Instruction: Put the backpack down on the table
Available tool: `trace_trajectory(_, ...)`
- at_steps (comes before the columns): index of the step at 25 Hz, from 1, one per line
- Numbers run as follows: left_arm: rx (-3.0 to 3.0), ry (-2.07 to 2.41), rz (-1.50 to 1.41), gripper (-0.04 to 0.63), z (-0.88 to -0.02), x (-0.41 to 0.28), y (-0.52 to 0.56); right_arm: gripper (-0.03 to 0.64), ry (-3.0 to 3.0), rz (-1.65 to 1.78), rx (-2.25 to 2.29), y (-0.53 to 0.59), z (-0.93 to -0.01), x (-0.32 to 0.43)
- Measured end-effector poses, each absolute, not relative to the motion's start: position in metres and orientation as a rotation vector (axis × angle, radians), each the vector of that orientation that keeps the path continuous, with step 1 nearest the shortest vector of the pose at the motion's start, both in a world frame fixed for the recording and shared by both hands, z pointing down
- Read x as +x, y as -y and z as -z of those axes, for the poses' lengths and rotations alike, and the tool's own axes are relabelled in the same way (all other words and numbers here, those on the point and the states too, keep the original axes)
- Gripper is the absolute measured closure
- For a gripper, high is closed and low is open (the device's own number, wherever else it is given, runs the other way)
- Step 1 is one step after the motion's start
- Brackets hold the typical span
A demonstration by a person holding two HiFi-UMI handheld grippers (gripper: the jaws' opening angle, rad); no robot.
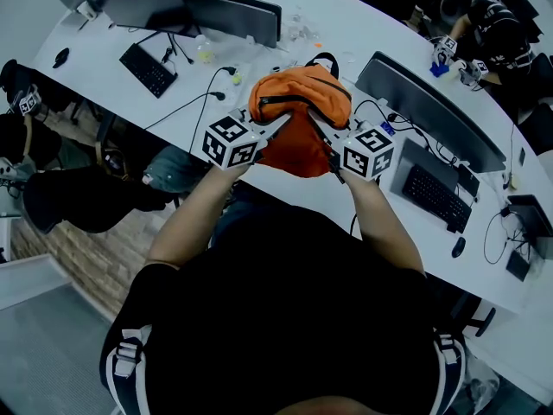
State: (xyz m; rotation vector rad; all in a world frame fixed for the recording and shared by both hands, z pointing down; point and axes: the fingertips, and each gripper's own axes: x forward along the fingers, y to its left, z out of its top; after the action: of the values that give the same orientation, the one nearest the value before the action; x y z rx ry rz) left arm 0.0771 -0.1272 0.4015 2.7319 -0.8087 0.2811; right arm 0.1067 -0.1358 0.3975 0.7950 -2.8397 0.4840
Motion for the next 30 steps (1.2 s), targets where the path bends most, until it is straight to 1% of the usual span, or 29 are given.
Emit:
trace_trajectory(7, 2.728, 0.765, -0.277, 0.565, -0.409, 0.072, 0.144, 0.586, 2.818, -0.503, 0.831, 0.151, -0.404, 0.103)
trace_trajectory(30, 2.644, 0.605, -0.338, 0.568, -0.472, 0.037, 0.173, 0.586, 2.693, -0.655, 0.898, 0.18, -0.466, 0.07)
